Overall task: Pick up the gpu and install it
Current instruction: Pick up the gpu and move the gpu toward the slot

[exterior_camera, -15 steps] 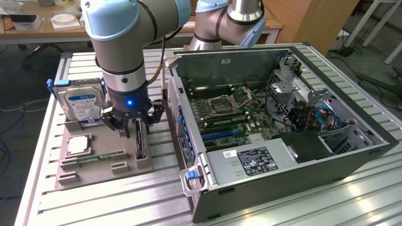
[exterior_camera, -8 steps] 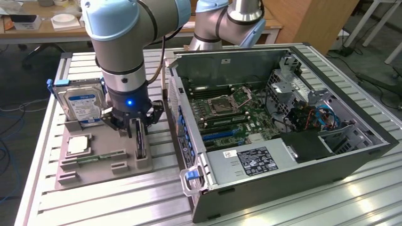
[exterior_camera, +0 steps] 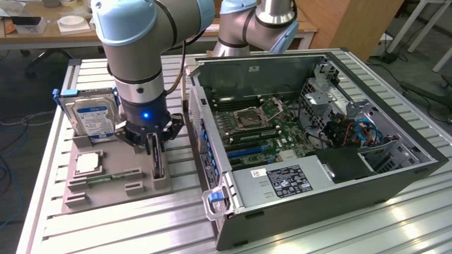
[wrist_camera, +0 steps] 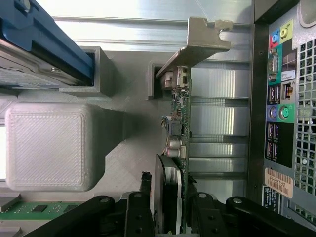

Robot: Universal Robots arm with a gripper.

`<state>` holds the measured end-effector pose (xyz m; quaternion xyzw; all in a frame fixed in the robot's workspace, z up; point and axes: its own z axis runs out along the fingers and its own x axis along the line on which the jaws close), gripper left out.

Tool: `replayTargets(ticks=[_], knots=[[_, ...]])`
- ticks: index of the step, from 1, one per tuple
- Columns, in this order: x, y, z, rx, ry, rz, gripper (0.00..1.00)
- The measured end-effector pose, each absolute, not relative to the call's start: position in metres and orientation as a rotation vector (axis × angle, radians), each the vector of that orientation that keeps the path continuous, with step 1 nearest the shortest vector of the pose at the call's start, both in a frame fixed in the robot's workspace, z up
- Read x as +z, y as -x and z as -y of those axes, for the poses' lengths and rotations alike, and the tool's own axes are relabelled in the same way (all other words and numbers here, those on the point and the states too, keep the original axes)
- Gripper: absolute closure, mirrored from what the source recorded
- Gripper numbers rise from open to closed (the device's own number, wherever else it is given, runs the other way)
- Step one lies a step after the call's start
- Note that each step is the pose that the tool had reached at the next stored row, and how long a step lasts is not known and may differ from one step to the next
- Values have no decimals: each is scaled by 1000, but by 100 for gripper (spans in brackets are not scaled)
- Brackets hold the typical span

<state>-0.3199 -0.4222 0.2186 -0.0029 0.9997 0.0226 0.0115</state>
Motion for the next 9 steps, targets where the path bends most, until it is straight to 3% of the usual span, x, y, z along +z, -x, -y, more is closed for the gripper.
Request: replayTargets(ticks=[9], knots=[[219,319,422,71,10,-3118,63]])
